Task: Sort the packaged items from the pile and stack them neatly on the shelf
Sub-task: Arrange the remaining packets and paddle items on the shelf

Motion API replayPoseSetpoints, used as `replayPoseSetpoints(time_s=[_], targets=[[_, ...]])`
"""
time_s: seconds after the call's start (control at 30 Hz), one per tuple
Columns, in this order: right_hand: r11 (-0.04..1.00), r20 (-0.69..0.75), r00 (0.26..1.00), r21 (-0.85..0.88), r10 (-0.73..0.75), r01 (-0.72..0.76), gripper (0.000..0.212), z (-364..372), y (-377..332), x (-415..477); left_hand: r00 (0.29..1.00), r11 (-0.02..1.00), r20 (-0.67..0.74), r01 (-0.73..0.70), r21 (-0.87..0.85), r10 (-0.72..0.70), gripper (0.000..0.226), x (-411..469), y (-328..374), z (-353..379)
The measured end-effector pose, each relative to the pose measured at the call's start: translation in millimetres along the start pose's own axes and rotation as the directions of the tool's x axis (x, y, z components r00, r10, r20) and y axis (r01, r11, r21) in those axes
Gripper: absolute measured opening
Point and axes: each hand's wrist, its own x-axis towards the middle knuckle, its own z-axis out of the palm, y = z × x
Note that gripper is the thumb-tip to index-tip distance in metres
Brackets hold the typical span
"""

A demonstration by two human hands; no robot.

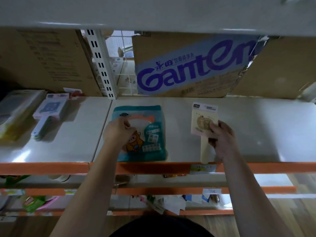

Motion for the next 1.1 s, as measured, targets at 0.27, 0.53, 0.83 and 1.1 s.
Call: replayPoseSetpoints(time_s=[0.27,0.53,0.83,1.1], targets=[[0.995,0.077,0.997,-0.104,-0.005,0.013,0.021,11.5,4.8,0.6,0.97,0.978,-0.167,0.194,0.083,-0.178,0.064,-20.3,-29.7,-13.3],[0.987,0.164,0.986,-0.161,0.023,0.004,0.015,19.7,13.4,0.6,0.928,0.928,-0.013,0.371,-0.041,-0.372,0.047,-21.7,-48.4,-24.6],[0.984,0.212,0.974,-0.171,0.079,-0.043,0.019,53.7,20.6,-15.0,0.957,0.96,-0.105,0.261,-0.102,-0.271,0.019,-23.8,-45.4,-35.0],[0.984,0.28,0.956,-0.175,0.09,-0.041,0.021,126.5,34.3,-56.7,0.923,0.667,-0.214,0.06,-0.743,-0.321,0.015,-56.3,-111.1,-88.4]])
